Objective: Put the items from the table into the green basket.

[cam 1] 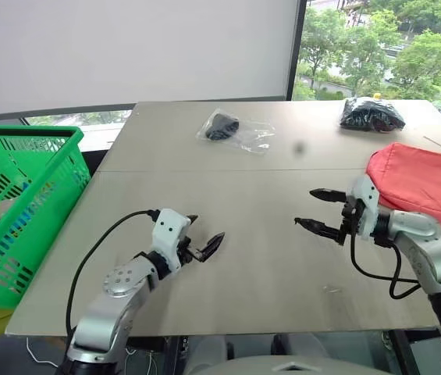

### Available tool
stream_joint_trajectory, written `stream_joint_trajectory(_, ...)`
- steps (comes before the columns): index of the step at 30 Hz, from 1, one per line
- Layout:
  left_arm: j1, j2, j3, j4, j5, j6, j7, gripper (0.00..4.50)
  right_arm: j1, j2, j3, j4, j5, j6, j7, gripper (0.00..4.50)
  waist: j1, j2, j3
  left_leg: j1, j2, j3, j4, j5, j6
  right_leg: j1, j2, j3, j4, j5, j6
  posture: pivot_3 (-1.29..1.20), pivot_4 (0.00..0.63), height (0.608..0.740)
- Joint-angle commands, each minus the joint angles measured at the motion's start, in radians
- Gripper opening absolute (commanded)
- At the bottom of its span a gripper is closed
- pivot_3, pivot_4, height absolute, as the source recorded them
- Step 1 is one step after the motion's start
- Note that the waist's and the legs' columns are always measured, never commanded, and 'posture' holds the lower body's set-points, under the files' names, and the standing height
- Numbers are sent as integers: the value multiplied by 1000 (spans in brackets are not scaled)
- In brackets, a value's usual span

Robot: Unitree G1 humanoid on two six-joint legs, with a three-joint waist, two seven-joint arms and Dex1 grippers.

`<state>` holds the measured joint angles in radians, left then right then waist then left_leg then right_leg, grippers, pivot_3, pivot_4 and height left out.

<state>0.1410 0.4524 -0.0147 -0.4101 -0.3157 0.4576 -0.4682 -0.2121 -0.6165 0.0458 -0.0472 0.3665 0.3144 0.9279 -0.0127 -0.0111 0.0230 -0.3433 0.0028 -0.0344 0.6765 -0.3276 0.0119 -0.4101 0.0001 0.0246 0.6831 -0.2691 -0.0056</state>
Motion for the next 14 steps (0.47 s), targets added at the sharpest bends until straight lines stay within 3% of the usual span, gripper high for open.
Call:
stream_joint_trajectory(1,-8,-7,-3,2,33,4,29,4482,31,-3,0,54,-67,-9,-55,4500,2,0,-1,0,0,0,0,0,0,1,0,0,0,0,0,-24,0,740)
stream_joint_trajectory(14,-4,-18,2,9,49,-8,11,4482,73,54,-38,94,-100,-90,-113,4500,1,2,-2,1,0,0,0,0,0,1,1,0,0,0,0,-32,0,740)
